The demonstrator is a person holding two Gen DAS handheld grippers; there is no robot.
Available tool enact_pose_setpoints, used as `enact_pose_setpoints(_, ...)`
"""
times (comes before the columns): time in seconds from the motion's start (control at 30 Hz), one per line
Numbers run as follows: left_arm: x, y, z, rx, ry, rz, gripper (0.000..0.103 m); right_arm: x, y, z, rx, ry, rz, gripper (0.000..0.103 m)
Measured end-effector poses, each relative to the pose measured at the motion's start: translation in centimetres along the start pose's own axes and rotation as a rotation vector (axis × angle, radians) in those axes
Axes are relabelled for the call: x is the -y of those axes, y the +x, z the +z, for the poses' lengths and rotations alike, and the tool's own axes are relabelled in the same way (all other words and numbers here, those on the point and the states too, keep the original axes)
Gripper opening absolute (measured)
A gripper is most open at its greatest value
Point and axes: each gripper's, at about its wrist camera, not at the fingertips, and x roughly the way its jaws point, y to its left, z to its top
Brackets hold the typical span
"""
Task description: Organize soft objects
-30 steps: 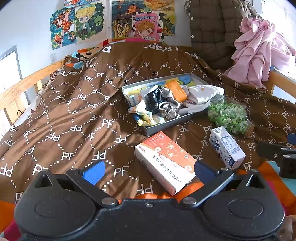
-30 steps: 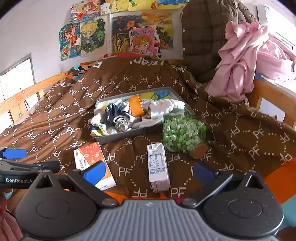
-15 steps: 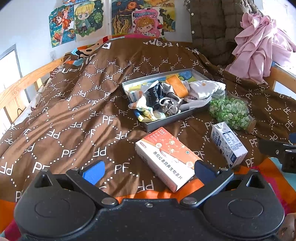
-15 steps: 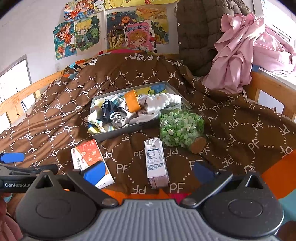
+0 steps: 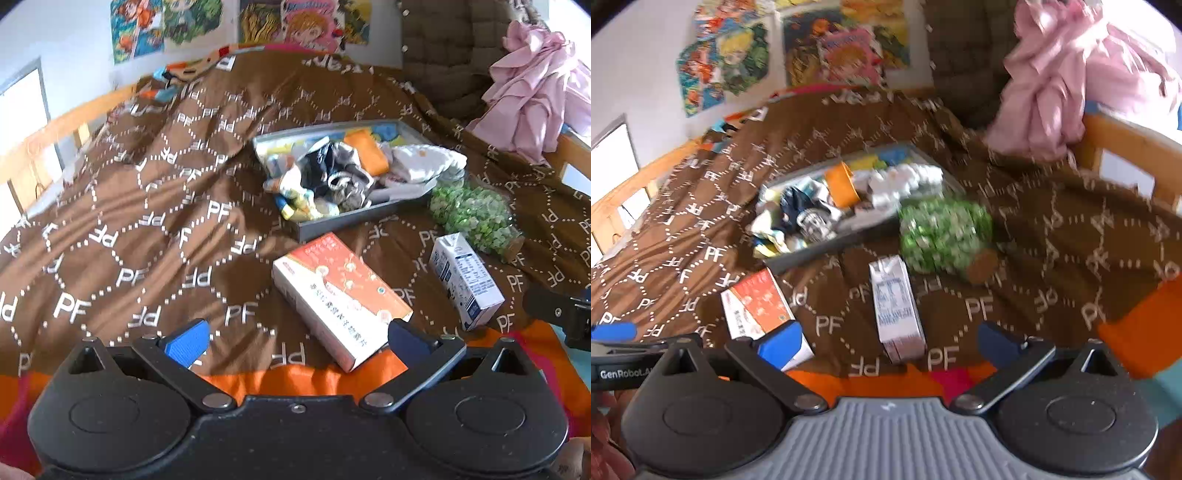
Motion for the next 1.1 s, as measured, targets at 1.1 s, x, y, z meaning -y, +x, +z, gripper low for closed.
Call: enact_pose_setpoints(1.1, 1.1, -0.3, -0.8, 0.115, -0.012, -0.005, 0.102, -0.4, 0.8, -0.4, 0.054, -0.029, -0.030, 0.103)
